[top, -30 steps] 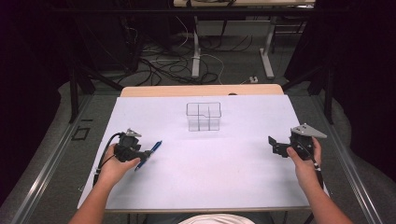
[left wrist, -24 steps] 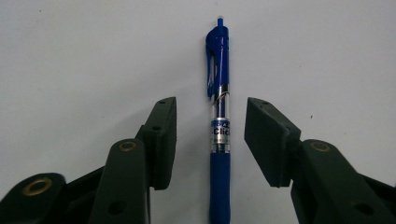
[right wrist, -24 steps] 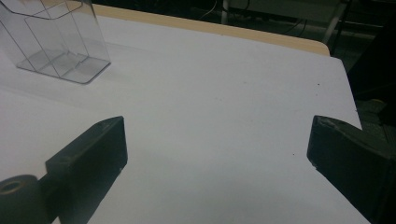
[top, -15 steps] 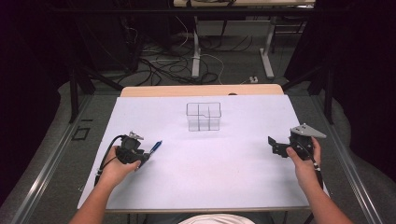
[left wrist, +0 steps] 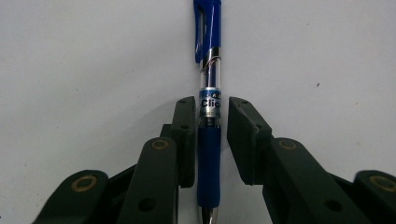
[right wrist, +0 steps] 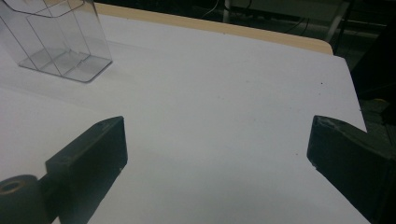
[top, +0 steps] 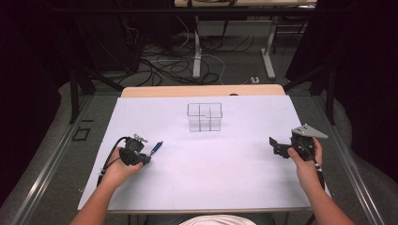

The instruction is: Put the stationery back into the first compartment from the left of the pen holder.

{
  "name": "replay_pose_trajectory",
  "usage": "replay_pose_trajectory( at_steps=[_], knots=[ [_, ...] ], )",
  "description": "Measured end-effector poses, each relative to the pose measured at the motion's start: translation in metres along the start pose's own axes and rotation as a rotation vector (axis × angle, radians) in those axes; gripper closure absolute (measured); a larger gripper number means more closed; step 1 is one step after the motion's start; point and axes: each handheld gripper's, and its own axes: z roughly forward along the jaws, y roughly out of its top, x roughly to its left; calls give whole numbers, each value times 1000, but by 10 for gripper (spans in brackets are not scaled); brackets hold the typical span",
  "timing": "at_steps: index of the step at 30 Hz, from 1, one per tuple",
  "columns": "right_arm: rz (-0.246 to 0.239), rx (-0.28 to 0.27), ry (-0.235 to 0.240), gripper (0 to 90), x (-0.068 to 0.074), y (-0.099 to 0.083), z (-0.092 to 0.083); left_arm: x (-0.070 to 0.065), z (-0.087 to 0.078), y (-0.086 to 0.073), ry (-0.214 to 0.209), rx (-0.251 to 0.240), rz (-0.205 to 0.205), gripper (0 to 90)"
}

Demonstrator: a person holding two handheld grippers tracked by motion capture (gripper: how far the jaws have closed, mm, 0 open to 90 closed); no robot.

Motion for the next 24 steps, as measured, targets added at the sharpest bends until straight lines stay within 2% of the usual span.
replay_pose_trajectory(
  at_steps=[15, 19, 24],
  knots=[
    [1, 9, 4, 46, 0, 0, -1, 3, 1, 5, -12, 26, -28, 789],
    [2, 10, 3, 46, 0, 0, 0, 4, 1, 6, -20, 28, -14, 793],
    [-2, 9, 4, 46, -1, 0, -1, 5, 1, 6, -25, 28, -21, 794]
  ],
)
